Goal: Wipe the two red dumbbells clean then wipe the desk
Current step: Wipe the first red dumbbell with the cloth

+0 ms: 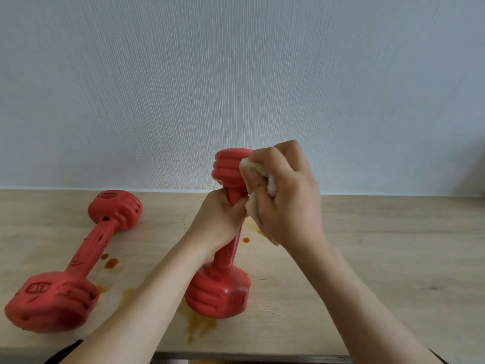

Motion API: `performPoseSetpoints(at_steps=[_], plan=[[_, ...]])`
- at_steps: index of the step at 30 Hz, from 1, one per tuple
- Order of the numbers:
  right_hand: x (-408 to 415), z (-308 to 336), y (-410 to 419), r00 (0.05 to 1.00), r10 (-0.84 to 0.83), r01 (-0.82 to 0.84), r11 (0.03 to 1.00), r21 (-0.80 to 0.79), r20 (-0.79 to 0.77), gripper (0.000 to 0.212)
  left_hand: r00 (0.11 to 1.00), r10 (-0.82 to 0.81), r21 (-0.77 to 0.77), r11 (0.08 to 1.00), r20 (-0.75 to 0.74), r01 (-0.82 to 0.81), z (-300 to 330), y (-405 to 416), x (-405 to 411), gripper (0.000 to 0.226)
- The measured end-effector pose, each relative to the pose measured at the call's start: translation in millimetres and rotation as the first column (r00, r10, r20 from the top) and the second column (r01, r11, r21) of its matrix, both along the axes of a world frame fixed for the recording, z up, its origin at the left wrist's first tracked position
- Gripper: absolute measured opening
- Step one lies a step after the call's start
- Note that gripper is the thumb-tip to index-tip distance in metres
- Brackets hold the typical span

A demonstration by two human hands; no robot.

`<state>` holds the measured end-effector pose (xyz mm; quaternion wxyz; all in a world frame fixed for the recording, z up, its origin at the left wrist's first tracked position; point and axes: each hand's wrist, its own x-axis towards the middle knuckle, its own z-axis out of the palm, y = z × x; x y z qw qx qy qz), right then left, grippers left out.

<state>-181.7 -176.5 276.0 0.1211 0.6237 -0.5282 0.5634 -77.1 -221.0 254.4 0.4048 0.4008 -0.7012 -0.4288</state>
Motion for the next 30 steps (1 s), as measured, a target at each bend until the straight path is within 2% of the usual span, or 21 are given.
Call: performPoseSetpoints(at_steps=[2,4,5,7,9,11,12,14,18,19,25,28,30], plan=[[-5,2,-4,0.983,0.051,-0.058,0.998,0.032,0.174,0.003,0.999,-0.045,-0.019,0.999,-0.012,0.044,-1,1,1,0.034],[-15,2,-8,0.927,0.087,-0.123,0.990,0.075,0.365,0.003,0.996,-0.089,-0.007,0.996,-0.028,0.088,0,4,1,0.045],[-21,0,-9,0.895,0.102,-0.154,0.984,0.086,0.433,0.005,0.993,-0.109,-0.003,0.994,-0.039,0.109,-1,4,1,0.044],[-28,-4,-9,0.801,0.157,-0.252,0.964,0.087,0.578,0.008,0.987,-0.144,0.015,0.989,-0.072,0.146,-1,5,0,0.029],[-29,-10,-8,0.658,0.209,-0.368,0.928,0.066,0.724,0.009,0.981,-0.162,0.044,0.985,-0.107,0.168,-1,6,2,0.030],[-29,-15,-8,0.600,0.202,-0.405,0.911,0.077,0.774,0.009,0.979,-0.162,0.069,0.983,-0.123,0.171,-1,4,4,0.034],[-28,-17,-7,0.617,0.188,-0.399,0.912,0.097,0.765,0.008,0.981,-0.142,0.083,0.985,-0.130,0.154,-1,4,5,0.033],[-21,-18,-4,0.717,0.175,-0.344,0.931,0.124,0.674,0.008,0.988,-0.068,0.127,0.988,-0.135,0.085,1,2,7,0.028],[-4,-12,6,0.930,0.168,-0.215,0.970,0.113,0.326,0.009,0.993,0.005,0.118,0.993,-0.121,0.009,2,-3,11,0.031],[-3,-10,7,0.946,0.149,-0.189,0.975,0.115,0.287,0.011,0.992,0.000,0.104,0.994,-0.123,0.013,3,-2,11,0.030],[-27,-18,-2,0.950,0.030,-0.118,0.956,0.268,0.312,0.019,0.990,-0.064,0.130,0.988,-0.127,0.080,2,2,8,0.021],[-18,-10,4,0.967,0.065,-0.109,0.979,0.170,0.246,0.012,0.987,-0.035,0.140,0.988,-0.159,0.058,4,0,8,0.030],[-13,-4,7,0.976,0.094,-0.120,0.985,0.123,0.198,0.011,0.984,-0.022,0.145,0.988,-0.174,0.047,5,1,9,0.028]])
